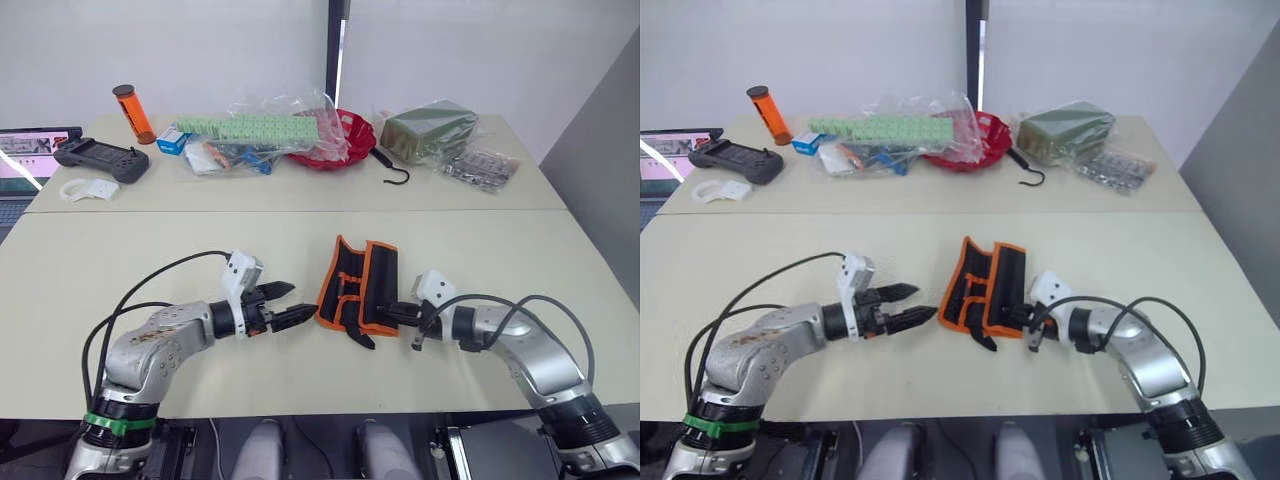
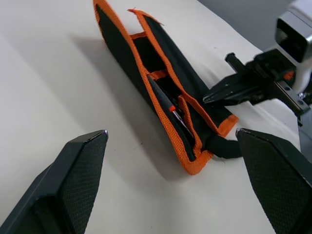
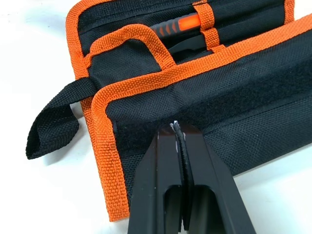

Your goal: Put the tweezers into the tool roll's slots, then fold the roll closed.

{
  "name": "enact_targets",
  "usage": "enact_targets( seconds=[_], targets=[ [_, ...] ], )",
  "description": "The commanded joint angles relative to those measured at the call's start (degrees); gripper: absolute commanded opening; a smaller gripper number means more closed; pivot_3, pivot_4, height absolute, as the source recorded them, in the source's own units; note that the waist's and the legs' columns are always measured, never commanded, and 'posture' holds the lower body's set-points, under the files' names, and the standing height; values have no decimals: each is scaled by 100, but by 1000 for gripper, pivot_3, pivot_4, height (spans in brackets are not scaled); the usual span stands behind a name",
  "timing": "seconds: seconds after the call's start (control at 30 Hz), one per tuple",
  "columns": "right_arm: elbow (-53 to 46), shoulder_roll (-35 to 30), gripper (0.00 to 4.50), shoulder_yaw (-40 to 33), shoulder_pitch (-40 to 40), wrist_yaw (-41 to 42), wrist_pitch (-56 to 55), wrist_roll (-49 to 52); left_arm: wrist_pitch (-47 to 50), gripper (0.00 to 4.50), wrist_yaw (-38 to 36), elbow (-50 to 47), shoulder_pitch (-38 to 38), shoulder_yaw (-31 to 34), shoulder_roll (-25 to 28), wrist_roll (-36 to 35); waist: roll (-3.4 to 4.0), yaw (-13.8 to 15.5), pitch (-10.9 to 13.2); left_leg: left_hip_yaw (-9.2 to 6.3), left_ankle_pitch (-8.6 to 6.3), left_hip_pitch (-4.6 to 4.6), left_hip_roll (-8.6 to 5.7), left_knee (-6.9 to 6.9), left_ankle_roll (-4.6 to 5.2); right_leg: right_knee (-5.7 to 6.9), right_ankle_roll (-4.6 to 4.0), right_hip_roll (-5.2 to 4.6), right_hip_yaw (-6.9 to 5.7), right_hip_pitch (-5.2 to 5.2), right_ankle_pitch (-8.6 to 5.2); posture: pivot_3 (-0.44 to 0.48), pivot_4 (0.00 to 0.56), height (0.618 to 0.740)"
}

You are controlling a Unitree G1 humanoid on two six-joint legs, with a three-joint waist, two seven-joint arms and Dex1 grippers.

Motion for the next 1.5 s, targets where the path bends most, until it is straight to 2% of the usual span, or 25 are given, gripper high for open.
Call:
enact_targets(
  seconds=[0.03,0.1,0.13,0.37,0.53,0.57,0.87,1.07,1.2,1.3,1.5],
  targets=[
    [130,30,37,170,196,-42,303,-222,275,4500,323,-211,-111,-9,-207,-162,-1,1,0,0,0,2,0,0,0,0,0,0,0,3,0,0,150,740],
    [99,40,37,173,199,-51,337,-228,297,4500,403,-218,-131,-58,-304,-133,-1,2,0,0,0,8,0,-1,0,-1,0,0,0,9,0,0,150,740],
    [89,49,5,170,199,-60,348,-233,326,4222,459,-189,-159,-70,-374,-131,-1,2,0,-1,0,16,-1,-2,-1,-3,0,0,0,17,0,0,150,740],
    [-51,77,0,116,229,-119,426,-234,391,1937,697,47,-280,-234,-707,8,-3,9,-2,-1,-1,36,-2,-2,-1,-9,7,-1,-3,42,-4,0,150,740],
    [-140,79,0,76,232,-153,466,-227,566,232,779,134,-358,-261,-747,-49,-3,5,-2,-2,-1,35,-2,-2,-1,-9,6,-1,-3,41,-4,0,150,740],
    [-160,81,0,69,227,-152,474,-225,602,37,789,154,-362,-272,-746,-53,-3,4,-2,-2,-1,35,-2,-2,-1,-9,6,-1,-3,41,-4,0,150,740],
    [-365,140,0,44,32,-116,522,-238,614,37,900,303,-480,36,-652,-75,-3,0,-1,-2,-1,34,-3,-2,-1,-10,8,-1,-3,40,-5,0,150,740],
    [-565,348,0,159,-191,-168,726,-244,718,37,879,117,-569,462,-291,-205,-3,-54,0,-2,-1,27,0,-13,-1,-8,5,1,-2,25,-4,0,150,740],
    [-711,524,0,99,-146,-159,808,-65,794,37,779,13,-417,686,137,-275,-4,-38,1,-3,-1,3,-1,-14,-1,-8,2,0,-2,0,-2,0,150,740],
    [-710,622,0,100,-239,-162,799,-72,807,37,743,-4,-363,672,243,-342,-3,-29,2,-2,0,-31,-4,-10,-2,0,-1,-3,2,-38,0,0,150,740],
    [-702,981,0,292,-393,-274,799,-165,834,37,724,-25,-488,468,143,-372,-4,-3,2,-2,0,-32,-4,-9,-2,-1,-2,-3,1,-39,1,0,150,740]
  ],
)
